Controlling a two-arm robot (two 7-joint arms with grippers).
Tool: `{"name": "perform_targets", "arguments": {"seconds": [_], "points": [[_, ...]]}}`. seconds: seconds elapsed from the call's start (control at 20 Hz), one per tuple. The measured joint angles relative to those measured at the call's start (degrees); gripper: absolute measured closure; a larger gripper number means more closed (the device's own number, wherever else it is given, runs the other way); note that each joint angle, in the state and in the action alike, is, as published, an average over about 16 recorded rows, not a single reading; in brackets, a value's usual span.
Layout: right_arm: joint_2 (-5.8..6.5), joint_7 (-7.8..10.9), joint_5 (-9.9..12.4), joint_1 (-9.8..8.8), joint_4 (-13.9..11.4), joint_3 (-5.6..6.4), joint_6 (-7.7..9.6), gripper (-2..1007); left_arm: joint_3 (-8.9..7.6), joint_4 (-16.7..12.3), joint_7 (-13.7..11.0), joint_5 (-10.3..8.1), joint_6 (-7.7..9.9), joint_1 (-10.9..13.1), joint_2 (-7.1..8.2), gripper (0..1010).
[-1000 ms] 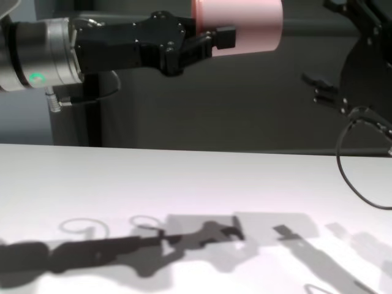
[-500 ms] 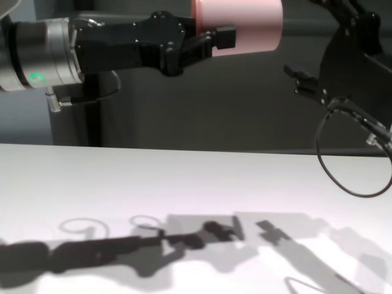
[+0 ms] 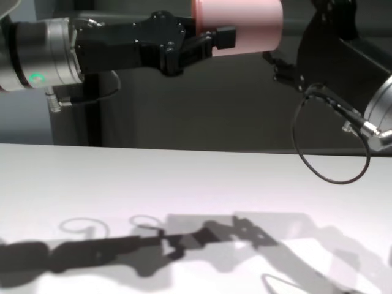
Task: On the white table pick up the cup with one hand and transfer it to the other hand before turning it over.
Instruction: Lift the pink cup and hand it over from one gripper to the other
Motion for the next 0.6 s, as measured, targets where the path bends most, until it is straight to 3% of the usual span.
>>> {"name": "perform_targets", "arguments": {"seconds": [0.6], "points": [[0.48, 0.11, 0.5, 0.96, 0.5, -2.46, -1.39, 5, 0.0, 0.0, 0.0, -0.01, 0.0, 0.0, 0.0, 967]]}}
